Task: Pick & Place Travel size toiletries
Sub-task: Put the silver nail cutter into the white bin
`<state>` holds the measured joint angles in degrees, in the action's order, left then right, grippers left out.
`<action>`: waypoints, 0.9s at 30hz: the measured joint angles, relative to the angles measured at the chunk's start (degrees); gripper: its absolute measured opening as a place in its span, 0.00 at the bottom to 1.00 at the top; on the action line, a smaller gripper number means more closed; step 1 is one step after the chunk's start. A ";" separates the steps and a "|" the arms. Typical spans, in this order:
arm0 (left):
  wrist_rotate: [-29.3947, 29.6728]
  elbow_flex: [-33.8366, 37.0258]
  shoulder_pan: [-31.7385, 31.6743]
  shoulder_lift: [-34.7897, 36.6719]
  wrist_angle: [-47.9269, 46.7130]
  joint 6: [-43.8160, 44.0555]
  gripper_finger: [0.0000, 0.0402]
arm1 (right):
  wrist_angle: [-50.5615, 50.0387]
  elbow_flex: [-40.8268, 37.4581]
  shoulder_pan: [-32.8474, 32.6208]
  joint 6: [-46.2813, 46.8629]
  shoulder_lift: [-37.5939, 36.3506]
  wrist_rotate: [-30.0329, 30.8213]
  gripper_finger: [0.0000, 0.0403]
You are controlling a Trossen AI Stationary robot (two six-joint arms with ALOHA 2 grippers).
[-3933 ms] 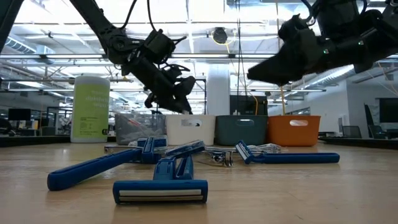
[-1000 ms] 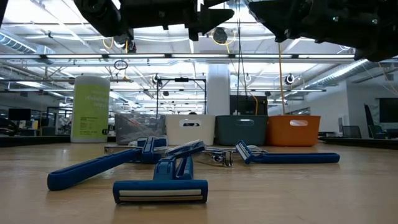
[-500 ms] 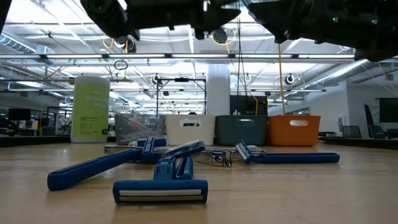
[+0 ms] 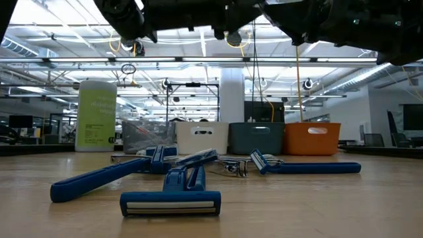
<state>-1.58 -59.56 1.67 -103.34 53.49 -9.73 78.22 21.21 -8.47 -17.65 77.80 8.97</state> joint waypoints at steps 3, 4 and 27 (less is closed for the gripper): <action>0.02 -0.01 0.31 1.24 -0.36 -0.95 0.74 | 1.01 0.00 -0.02 0.54 -0.04 -0.45 0.11; 0.00 -0.01 0.29 1.44 -0.49 -1.18 0.74 | 1.28 0.00 0.00 0.95 -0.19 -1.57 0.11; -3.82 0.03 0.58 1.48 -0.42 -4.40 0.12 | 1.11 0.00 -0.22 2.05 -0.54 -2.93 0.11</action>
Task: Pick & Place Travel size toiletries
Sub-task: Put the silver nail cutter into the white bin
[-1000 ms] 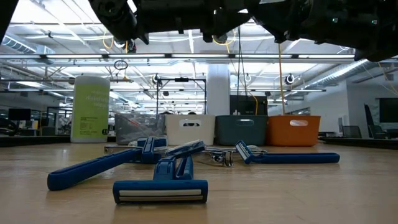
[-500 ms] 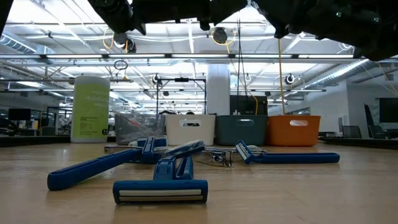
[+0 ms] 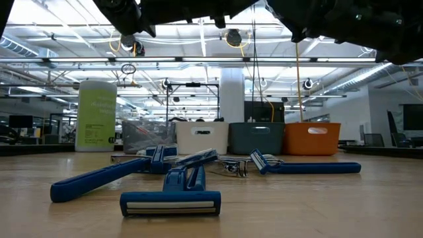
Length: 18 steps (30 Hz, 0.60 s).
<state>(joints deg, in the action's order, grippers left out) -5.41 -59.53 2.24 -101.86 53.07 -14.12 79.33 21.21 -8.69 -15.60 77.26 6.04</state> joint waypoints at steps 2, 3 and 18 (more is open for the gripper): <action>-0.22 0.04 -0.02 0.00 0.16 -0.15 0.07 | -0.49 0.00 0.00 0.47 -0.06 0.19 0.11; -0.21 0.07 -0.04 0.00 0.28 0.07 0.07 | -0.77 0.00 0.00 0.80 -0.07 0.37 0.12; 25.29 -0.04 -1.09 12.76 -24.86 0.55 0.08 | -15.53 -0.07 0.06 3.76 -2.78 24.72 0.75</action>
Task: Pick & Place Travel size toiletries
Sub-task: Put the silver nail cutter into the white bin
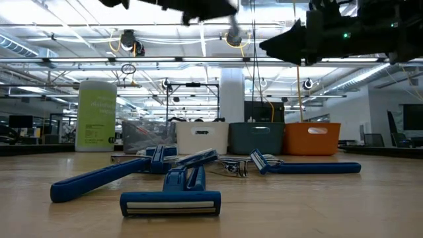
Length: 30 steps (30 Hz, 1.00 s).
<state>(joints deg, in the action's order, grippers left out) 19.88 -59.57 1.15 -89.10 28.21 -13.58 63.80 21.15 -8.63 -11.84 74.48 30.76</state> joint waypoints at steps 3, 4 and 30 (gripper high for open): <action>7.55 0.04 -2.49 0.79 -6.99 3.49 0.08 | -3.79 0.00 0.38 0.37 -2.30 0.95 0.77; 7.63 0.07 -3.71 0.77 -7.95 4.80 0.08 | -4.35 0.01 0.56 0.77 -2.99 0.95 0.77; -8.03 3.21 -25.06 -13.55 -11.74 32.73 0.32 | -10.59 0.02 1.12 4.37 -5.60 0.57 0.71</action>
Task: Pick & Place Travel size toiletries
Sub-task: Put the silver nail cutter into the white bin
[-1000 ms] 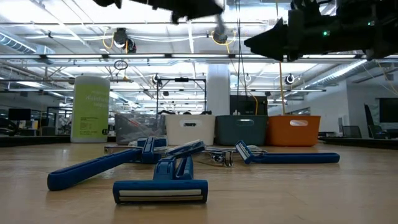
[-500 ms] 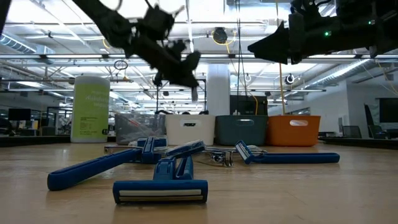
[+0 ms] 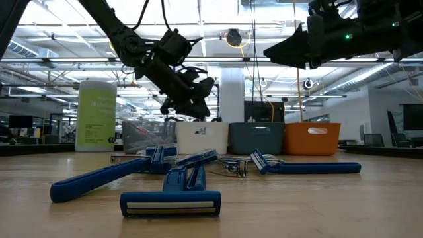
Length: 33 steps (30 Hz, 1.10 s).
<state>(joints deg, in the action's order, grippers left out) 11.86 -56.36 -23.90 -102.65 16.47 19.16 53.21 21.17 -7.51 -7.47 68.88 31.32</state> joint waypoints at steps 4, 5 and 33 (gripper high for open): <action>-0.01 0.00 0.23 0.02 0.07 -1.57 0.37 | -0.01 0.00 0.00 1.68 0.00 -1.88 0.71; 0.00 0.00 0.32 0.02 0.07 -2.00 0.38 | -0.32 0.00 0.00 2.15 0.00 -2.77 0.71; -6.40 -0.07 2.14 1.21 2.32 -4.45 0.42 | -35.92 24.63 -7.50 14.30 30.55 -25.48 0.70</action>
<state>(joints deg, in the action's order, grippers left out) 5.46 -56.42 -21.76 -101.45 18.79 14.70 17.29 45.80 -15.00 6.83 99.43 5.85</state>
